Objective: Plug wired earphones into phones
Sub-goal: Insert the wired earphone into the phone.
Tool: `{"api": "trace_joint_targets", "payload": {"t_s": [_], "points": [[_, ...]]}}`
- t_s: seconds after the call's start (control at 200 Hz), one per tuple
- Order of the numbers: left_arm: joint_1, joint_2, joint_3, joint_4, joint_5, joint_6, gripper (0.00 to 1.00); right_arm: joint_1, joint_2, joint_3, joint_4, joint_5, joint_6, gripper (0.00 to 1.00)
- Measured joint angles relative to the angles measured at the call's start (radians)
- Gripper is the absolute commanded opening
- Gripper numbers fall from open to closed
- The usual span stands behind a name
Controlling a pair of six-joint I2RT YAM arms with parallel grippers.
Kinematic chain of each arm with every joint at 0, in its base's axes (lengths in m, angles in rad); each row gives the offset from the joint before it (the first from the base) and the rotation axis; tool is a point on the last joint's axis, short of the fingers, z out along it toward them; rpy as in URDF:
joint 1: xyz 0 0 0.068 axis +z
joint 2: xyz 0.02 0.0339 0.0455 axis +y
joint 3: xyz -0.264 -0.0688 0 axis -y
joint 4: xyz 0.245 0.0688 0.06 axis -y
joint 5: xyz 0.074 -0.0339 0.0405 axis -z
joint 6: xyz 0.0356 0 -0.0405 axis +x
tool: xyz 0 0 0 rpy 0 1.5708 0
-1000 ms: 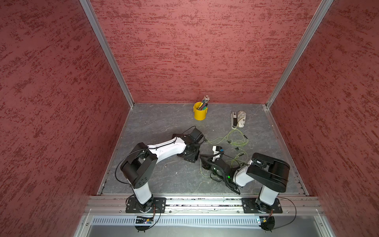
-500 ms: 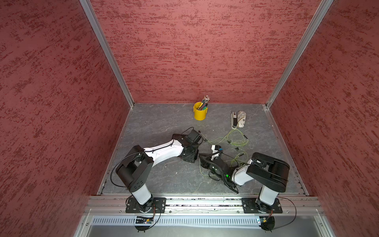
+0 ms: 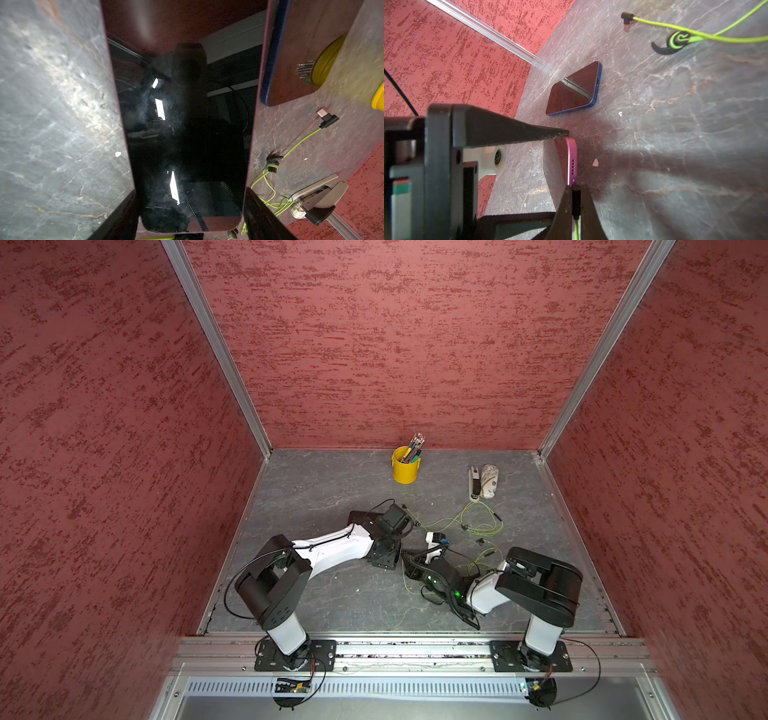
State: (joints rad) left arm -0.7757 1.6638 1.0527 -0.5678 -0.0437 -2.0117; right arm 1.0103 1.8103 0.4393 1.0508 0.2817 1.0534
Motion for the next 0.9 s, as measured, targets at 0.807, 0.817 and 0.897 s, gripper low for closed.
{"api": "trace_joint_targets", "payload": {"t_s": [0.807, 0.817, 0.897], "points": [[-0.032, -0.06, -0.05, 0.022, 0.037, 0.0, 0.69, 0.003, -0.032, -0.041, 0.059, -0.055, 0.005, 0.35], [-0.032, -0.06, -0.05, 0.022, 0.037, 0.0, 0.69, 0.003, -0.034, -0.041, 0.059, -0.056, 0.005, 0.36], [-0.028, -0.06, -0.05, 0.014, 0.035, 0.0, 0.69, 0.003, -0.047, -0.041, 0.058, -0.061, 0.005, 0.45]]}}
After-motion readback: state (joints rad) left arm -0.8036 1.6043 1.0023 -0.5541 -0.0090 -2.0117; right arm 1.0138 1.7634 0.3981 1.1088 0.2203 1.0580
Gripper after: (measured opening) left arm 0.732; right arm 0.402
